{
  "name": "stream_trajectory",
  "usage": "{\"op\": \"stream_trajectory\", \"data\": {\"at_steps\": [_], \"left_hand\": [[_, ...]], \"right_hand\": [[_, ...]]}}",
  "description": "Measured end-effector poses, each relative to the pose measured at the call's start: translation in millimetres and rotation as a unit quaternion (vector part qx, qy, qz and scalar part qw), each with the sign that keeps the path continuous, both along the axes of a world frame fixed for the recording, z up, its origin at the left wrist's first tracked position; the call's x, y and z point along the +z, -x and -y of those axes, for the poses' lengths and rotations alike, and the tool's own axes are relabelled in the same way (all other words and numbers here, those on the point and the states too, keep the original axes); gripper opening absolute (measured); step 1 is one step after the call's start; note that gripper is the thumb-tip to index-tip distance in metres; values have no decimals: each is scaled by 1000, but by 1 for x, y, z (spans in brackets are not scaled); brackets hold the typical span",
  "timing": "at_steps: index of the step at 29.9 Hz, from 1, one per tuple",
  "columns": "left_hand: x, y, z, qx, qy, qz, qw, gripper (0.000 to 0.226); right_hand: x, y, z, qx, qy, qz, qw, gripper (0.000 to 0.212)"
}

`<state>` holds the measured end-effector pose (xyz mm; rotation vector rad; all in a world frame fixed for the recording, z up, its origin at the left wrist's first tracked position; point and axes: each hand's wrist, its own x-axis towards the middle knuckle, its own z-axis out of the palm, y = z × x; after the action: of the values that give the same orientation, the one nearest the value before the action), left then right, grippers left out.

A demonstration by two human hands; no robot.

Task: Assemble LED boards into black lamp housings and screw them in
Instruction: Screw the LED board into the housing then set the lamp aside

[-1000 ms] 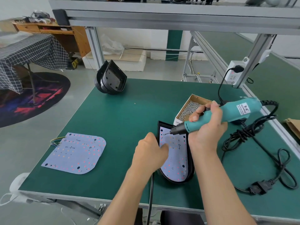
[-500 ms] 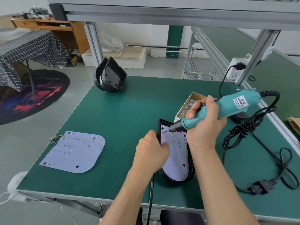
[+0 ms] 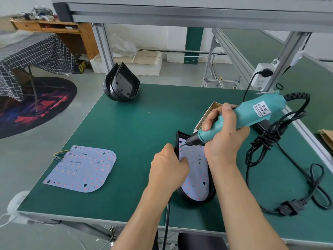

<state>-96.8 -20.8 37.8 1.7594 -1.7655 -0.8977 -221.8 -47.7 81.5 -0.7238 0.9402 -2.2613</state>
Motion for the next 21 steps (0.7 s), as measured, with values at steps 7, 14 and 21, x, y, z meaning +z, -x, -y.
{"op": "stream_trajectory", "data": {"at_steps": [7, 14, 21], "left_hand": [[0, -1, -1, 4, 2, -2, 1000, 32], [-1, -1, -1, 7, 11, -3, 1000, 32], [-1, 1, -1, 13, 12, -8, 1000, 31]], "right_hand": [[1, -3, -2, -1, 4, -13, 1000, 18], [2, -6, -2, 5, 6, -24, 1000, 15], [2, -7, -3, 14, 3, -35, 999, 12]]}}
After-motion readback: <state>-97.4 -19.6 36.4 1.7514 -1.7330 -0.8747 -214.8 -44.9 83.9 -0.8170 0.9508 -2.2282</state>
